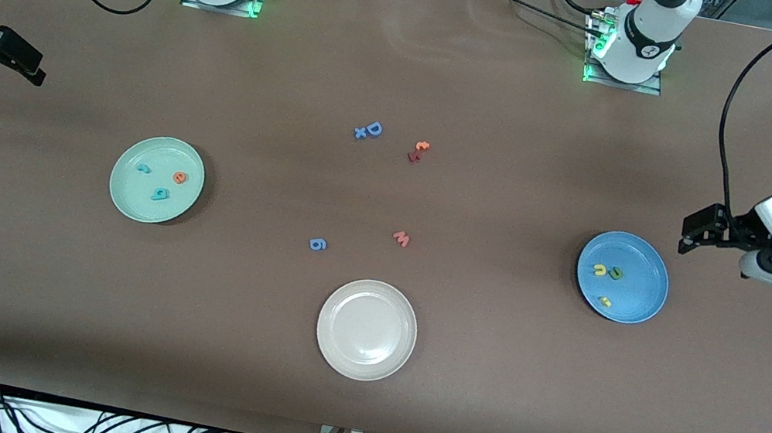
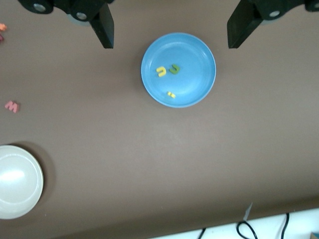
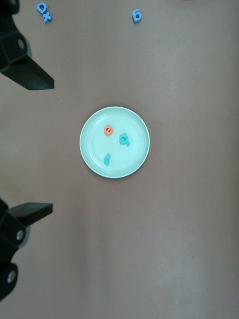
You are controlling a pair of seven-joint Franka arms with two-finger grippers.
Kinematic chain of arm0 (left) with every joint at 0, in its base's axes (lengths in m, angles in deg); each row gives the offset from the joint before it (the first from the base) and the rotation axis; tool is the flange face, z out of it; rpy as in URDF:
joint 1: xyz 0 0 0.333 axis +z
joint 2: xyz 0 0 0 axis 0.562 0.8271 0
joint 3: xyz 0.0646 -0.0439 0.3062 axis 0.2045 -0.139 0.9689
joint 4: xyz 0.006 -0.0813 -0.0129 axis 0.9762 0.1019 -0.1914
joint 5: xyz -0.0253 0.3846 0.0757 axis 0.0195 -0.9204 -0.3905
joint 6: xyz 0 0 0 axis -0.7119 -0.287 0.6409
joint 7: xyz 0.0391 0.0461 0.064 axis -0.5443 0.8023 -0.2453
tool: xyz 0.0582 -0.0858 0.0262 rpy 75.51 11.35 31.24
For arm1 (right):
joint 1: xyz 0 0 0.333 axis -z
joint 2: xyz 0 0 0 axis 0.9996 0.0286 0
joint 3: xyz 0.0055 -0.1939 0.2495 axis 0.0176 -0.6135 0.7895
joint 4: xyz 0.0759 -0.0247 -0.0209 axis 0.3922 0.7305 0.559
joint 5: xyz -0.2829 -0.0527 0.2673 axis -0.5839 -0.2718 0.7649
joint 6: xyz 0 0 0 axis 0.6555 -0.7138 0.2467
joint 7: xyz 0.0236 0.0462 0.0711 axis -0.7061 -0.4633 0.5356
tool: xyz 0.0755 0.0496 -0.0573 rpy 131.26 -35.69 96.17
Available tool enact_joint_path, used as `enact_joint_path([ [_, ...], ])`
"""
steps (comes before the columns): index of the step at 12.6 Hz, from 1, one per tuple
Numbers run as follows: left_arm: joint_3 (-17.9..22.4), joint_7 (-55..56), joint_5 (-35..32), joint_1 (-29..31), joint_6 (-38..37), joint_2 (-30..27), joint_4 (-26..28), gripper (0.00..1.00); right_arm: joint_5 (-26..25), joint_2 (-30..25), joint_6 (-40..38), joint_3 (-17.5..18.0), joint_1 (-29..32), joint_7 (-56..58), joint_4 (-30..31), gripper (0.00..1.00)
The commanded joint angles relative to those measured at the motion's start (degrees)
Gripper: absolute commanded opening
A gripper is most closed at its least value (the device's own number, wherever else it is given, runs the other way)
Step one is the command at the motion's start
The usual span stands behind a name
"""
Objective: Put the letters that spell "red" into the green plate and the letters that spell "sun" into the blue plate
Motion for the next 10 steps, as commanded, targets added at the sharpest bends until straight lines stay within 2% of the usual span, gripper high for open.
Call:
enact_joint_path([
  [1,0.37,0.51,1.48,0.17,0.78,-3.78,4.11,1.0,0.56,0.69,-0.4,-0.36,-0.59,-0.09,-1.54,1.0],
  [7,0.37,2.0,2.0,0.7,5.42,-3.95,2.71,1.0,0.47,0.6,-0.4,-0.27,-0.59,0.18,-1.54,1.0],
  [10,0.46,2.01,1.92,0.79,0.1,-4.57,0.77,1.0,0.56,0.6,-0.4,-0.27,-0.59,0.09,-1.54,1.0],
])
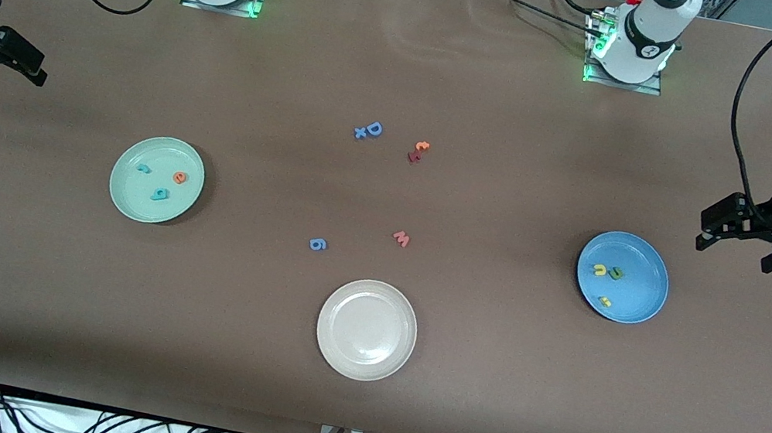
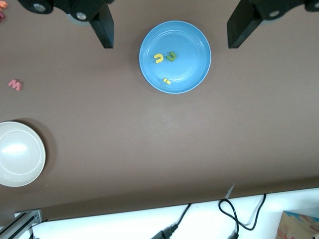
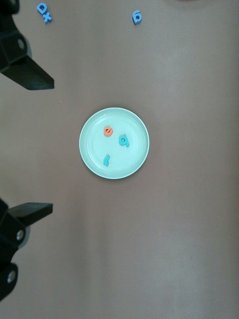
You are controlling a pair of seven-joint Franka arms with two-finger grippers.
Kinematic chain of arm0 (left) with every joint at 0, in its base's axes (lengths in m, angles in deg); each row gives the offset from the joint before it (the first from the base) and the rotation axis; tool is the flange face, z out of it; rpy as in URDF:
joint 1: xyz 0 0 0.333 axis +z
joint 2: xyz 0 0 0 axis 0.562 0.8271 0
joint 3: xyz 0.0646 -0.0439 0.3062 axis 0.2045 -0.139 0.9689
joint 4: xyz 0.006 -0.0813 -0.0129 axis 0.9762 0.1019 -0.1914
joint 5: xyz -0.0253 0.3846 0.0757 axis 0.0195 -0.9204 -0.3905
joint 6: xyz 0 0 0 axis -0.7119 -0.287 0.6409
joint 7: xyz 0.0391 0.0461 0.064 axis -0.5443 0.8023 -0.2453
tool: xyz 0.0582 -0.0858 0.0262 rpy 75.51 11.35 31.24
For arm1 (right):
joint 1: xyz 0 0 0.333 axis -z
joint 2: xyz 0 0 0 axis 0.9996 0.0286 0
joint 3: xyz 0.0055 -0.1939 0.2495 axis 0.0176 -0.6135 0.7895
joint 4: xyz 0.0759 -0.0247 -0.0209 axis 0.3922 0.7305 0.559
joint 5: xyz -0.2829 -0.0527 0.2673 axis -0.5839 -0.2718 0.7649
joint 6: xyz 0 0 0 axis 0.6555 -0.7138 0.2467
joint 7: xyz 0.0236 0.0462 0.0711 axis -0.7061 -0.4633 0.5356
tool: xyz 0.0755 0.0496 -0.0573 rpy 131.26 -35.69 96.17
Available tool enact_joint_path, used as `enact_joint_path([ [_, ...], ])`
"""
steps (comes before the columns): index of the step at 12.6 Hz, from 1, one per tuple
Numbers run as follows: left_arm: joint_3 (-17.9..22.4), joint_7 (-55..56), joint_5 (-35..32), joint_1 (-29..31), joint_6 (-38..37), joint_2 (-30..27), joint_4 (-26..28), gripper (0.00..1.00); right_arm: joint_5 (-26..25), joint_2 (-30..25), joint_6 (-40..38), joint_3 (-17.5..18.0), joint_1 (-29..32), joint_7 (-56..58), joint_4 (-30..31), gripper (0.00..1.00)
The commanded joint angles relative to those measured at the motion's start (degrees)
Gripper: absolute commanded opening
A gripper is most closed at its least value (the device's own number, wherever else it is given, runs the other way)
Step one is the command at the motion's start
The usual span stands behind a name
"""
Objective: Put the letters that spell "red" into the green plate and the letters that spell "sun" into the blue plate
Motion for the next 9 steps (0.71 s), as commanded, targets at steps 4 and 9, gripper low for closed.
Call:
enact_joint_path([
  [4,0.09,0.11,1.41,0.38,-7.45,-0.69,-2.58,1.0,0.48,0.6,-0.55,-0.37,-0.26,0.17,-1.47,1.0],
  [9,0.09,0.11,1.58,0.38,-7.81,-0.69,-2.75,1.0,0.39,0.6,-0.55,-0.37,-0.26,0.17,-1.47,1.0],
])
